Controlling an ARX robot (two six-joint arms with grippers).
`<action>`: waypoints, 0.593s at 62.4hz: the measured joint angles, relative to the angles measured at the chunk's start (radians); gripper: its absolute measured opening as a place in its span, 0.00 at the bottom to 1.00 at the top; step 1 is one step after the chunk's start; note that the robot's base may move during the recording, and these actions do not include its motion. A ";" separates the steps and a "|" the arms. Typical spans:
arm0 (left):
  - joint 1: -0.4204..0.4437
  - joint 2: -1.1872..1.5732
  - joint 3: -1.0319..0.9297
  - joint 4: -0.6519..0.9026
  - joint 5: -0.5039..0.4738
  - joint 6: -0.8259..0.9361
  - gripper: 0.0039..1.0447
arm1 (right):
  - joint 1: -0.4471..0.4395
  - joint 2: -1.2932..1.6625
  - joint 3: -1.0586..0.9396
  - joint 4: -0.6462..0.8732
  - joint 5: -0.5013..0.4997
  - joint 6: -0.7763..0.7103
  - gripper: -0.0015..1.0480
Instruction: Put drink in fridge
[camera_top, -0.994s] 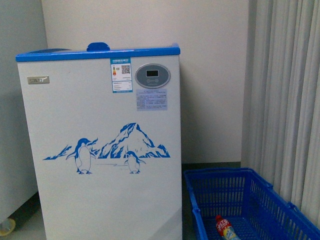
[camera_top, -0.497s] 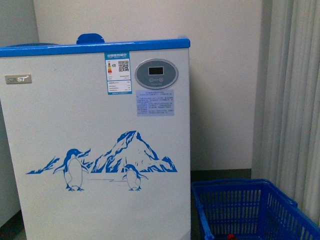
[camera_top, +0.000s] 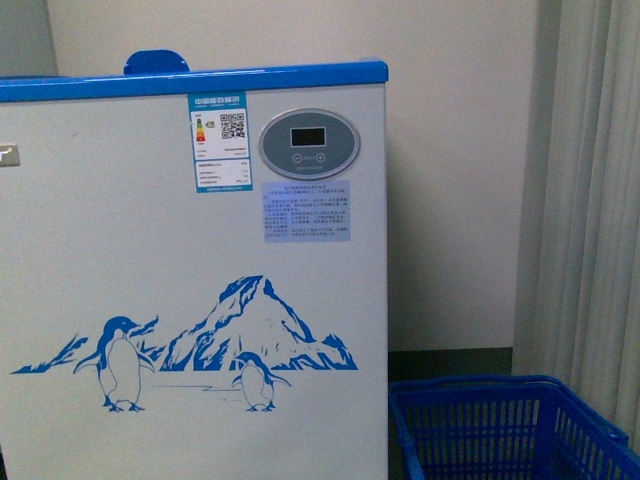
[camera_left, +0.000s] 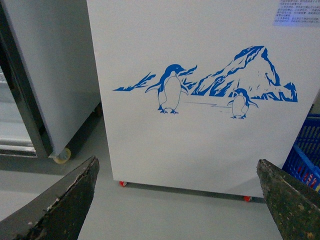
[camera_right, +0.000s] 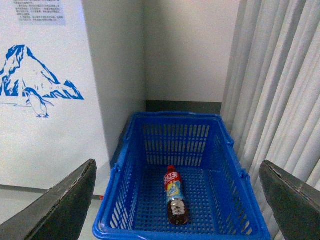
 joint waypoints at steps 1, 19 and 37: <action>0.000 0.000 0.000 0.000 0.000 0.000 0.92 | 0.000 0.000 0.000 0.000 0.000 0.000 0.93; 0.000 0.000 0.000 0.000 0.000 0.000 0.92 | 0.000 0.000 0.000 0.000 0.000 0.000 0.93; 0.000 0.000 0.000 0.000 0.000 0.000 0.92 | 0.000 0.000 0.000 0.000 0.000 0.000 0.93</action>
